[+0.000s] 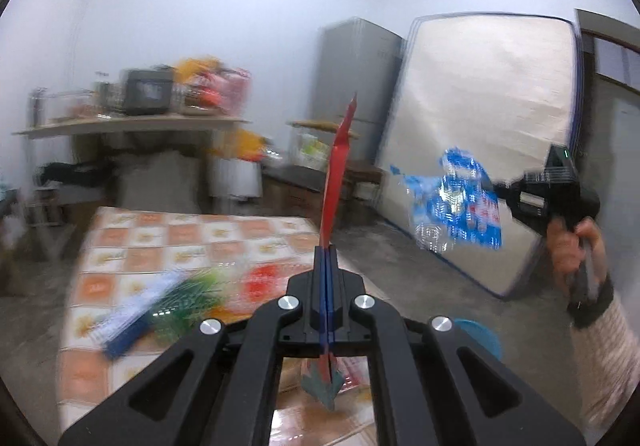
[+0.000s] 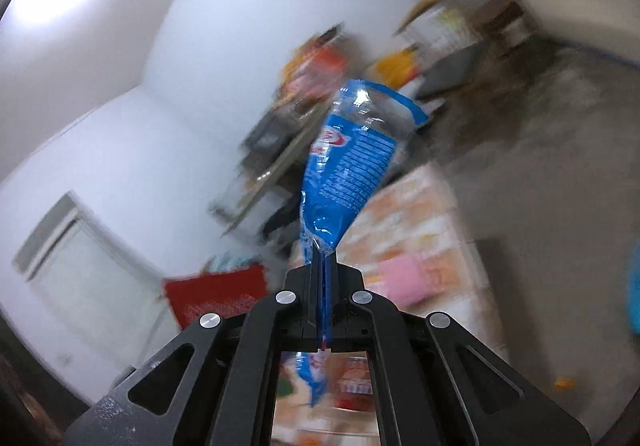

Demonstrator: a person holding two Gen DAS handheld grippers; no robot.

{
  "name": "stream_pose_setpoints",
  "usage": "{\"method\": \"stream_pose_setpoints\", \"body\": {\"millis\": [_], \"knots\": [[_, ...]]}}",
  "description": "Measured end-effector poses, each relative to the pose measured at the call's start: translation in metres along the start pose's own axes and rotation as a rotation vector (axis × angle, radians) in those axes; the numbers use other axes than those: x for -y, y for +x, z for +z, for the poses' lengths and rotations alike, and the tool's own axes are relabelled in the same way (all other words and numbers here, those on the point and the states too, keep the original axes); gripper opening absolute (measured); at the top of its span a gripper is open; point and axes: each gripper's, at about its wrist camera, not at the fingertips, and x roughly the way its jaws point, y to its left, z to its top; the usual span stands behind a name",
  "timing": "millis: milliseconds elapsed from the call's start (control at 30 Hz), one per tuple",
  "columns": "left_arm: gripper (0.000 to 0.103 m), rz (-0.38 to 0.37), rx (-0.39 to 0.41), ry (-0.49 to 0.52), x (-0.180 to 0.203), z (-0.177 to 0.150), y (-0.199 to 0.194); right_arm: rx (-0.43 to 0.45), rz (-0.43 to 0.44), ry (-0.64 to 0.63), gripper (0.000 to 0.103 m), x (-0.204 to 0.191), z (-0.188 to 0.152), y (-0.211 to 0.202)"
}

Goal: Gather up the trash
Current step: 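Carry both items over the blue basket and open both tools to drop them, then move both open tools back over the table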

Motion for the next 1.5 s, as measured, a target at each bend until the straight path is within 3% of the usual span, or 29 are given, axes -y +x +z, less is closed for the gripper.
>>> {"method": "stream_pose_setpoints", "body": {"millis": [133,300,467,700,867,900,967,1000,1033,1167,1367,1500], "knots": [[0.000,-0.177,-0.147,0.015,0.061,0.020,0.085,0.105,-0.256,0.055,0.000,0.063,-0.015,-0.074],[0.000,-0.355,-0.454,0.068,0.174,0.003,0.230,0.158,-0.546,0.164,0.000,0.145,-0.043,-0.124],[0.000,-0.374,-0.684,0.166,0.269,-0.058,0.348,0.123,-0.679,0.292,0.000,0.228,-0.055,-0.124],[0.000,-0.382,-0.891,0.148,0.336,-0.140,0.460,0.040,-0.812,0.394,0.000,0.326,-0.050,-0.108],[0.001,-0.352,-0.908,0.142,0.368,-0.166,0.506,0.026,-0.837,0.427,0.000,0.376,-0.043,-0.104],[0.002,-0.355,-0.911,0.129,0.371,-0.172,0.514,0.020,-0.841,0.432,0.004,0.382,-0.041,-0.104],[0.017,-0.337,-0.934,0.125,0.376,-0.183,0.524,0.003,-0.863,0.432,0.011,0.396,-0.039,-0.100],[0.032,-0.327,-0.944,0.121,0.377,-0.186,0.527,-0.004,-0.879,0.430,0.028,0.403,-0.042,-0.096],[0.039,-0.322,-0.948,0.115,0.378,-0.189,0.528,-0.006,-0.897,0.430,0.041,0.402,-0.045,-0.097],[0.047,-0.329,-0.891,0.122,0.373,-0.170,0.515,0.008,-0.905,0.436,0.044,0.409,-0.059,-0.102],[0.049,-0.321,-0.839,0.091,0.366,-0.128,0.491,0.041,-0.921,0.425,0.045,0.401,-0.067,-0.116],[0.053,-0.324,-0.787,0.141,0.360,-0.091,0.463,0.049,-0.955,0.398,0.045,0.394,-0.069,-0.124]]}}
